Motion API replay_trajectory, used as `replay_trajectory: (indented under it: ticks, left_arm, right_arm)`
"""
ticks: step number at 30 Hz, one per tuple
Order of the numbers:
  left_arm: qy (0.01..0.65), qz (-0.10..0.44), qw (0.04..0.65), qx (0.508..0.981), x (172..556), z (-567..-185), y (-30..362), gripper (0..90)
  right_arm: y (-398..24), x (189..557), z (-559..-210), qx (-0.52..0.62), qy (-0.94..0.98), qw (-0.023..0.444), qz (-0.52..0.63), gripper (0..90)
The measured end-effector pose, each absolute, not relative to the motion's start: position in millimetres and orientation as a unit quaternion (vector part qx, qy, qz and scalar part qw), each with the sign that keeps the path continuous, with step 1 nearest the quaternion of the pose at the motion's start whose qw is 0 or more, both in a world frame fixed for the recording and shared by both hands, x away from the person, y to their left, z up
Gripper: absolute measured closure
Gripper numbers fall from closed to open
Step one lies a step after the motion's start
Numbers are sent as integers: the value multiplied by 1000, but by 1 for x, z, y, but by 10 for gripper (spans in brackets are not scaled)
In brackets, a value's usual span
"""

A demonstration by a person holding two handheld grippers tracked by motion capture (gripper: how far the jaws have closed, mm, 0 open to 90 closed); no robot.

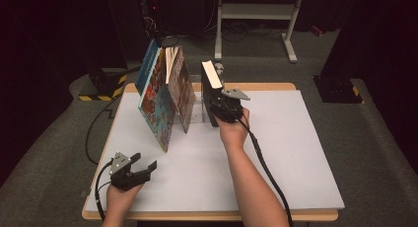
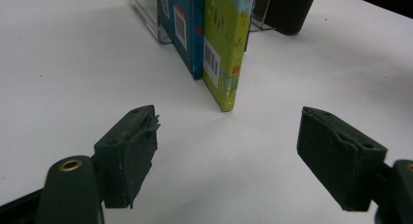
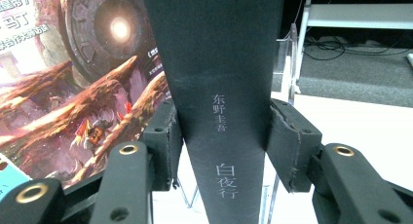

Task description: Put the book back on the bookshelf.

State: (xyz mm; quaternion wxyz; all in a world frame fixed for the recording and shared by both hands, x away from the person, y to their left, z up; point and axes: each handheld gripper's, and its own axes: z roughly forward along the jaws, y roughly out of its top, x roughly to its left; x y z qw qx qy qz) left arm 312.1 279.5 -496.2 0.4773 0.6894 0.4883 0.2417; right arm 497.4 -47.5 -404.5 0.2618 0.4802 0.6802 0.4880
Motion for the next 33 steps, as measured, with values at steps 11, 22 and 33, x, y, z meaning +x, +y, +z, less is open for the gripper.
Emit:
replay_trajectory:
  ticks: [11,22,33]
  left_arm:
    - [487,243,485,684,311,-495,281,213]
    - [488,236,492,681,311,-496,281,213]
    - [491,237,485,684,313,-498,279,201]
  right_arm:
    - [-22,506,-402,469,689,269,483,471]
    - [-17,518,-403,468,690,269,482,459]
    - [-19,511,-403,457,707,267,468,407]
